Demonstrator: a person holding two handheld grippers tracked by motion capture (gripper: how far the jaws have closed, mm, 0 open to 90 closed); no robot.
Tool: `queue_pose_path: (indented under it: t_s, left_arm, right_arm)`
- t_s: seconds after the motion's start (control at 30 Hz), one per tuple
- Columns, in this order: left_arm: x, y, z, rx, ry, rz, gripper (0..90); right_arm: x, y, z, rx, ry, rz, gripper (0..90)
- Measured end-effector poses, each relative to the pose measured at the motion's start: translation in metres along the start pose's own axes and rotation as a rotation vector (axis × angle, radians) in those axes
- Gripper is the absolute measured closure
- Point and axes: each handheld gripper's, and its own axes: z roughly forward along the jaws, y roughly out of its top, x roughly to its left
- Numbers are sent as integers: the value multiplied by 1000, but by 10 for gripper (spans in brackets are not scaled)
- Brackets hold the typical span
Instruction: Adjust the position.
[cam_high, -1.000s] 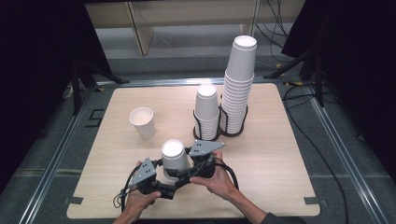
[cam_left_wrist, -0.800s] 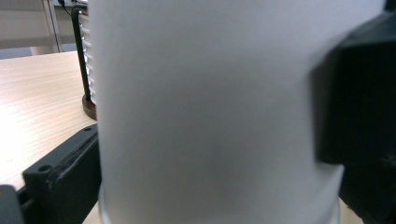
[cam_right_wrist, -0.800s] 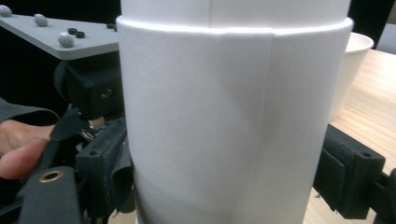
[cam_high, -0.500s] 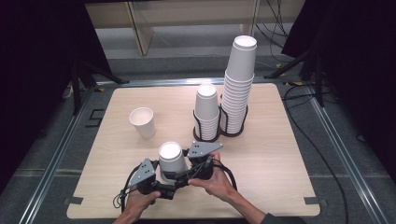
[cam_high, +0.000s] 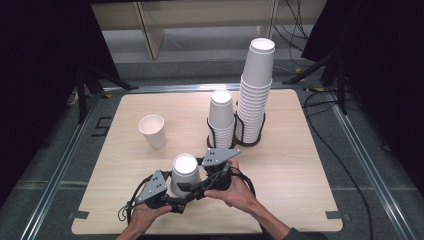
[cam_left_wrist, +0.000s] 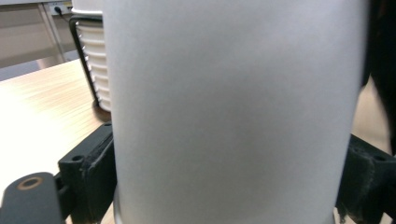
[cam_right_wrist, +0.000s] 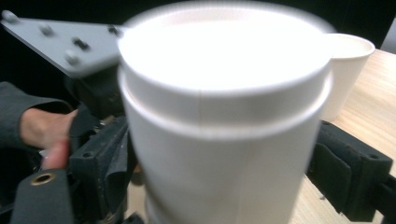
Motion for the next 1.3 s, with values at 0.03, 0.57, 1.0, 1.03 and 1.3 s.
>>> queue_pose_path:
  t_s: [0.03,0.57,1.0,1.03,1.3]
  left_arm:
    - [1,0,-1,17,-3,23,109]
    - [-5,3,-5,253,-3,272,142]
    - [-13,3,-3,330,-23,353,146]
    - [-13,4,-4,337,-20,366,146]
    - [-16,3,-3,351,-36,397,146]
  right_arm:
    - [0,2,-3,11,0,-16,153]
    - [-2,13,-22,177,56,-93,156]
    - [3,5,-12,284,92,-137,169]
    - [3,4,-11,284,93,-137,172]
    - [3,0,-6,311,121,-123,202]
